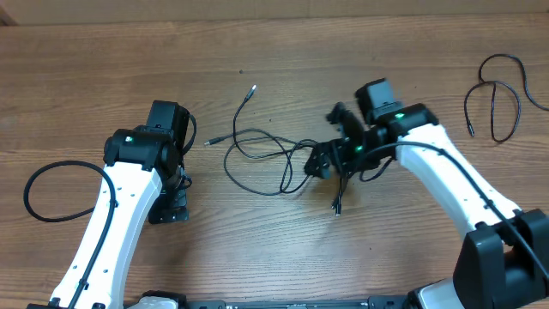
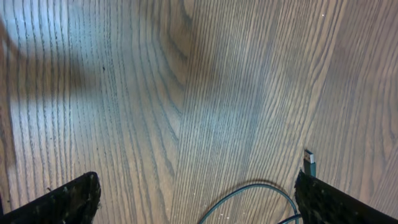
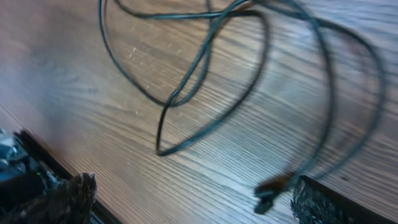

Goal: Untangle cables
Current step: 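Lower the right gripper onto the central cable pile and grasp a cable, then lift the grasped cable up and carry it to the right edge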

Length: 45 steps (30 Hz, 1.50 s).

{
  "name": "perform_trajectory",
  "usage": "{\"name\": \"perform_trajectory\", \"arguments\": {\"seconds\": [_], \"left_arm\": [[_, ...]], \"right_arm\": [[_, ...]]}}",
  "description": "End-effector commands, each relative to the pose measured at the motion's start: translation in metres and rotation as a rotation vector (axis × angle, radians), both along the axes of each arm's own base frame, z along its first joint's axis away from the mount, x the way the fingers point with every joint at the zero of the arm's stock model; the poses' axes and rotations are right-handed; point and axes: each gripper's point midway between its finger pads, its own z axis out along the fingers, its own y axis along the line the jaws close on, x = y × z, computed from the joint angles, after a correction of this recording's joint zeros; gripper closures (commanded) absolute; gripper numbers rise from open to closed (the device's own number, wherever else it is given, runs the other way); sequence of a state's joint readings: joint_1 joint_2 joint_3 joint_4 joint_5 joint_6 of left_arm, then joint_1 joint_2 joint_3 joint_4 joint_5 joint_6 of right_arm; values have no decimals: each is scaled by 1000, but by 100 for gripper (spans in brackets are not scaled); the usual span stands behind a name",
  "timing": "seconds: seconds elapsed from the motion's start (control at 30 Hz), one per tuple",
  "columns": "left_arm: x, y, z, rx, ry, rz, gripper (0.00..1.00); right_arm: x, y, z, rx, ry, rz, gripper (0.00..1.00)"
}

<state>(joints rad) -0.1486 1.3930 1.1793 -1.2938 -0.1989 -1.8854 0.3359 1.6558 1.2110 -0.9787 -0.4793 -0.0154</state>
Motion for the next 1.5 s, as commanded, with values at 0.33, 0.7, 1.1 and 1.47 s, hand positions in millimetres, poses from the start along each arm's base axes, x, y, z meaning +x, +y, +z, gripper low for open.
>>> {"name": "perform_trajectory", "arguments": {"seconds": [0.33,0.7,1.1,1.47], "left_arm": [[2,4,9,14,-32,-3,0],[2,4,9,14,-32,-3,0],[2,4,9,14,-32,-3,0],[2,4,9,14,-32,-3,0]], "right_arm": [[1,13,-31,16,49,-223,0],[4,15,-49,59,56,-311,55],[12,18,-49,75,23,-311,96],[19,21,-12,92,35,-358,96]]}}
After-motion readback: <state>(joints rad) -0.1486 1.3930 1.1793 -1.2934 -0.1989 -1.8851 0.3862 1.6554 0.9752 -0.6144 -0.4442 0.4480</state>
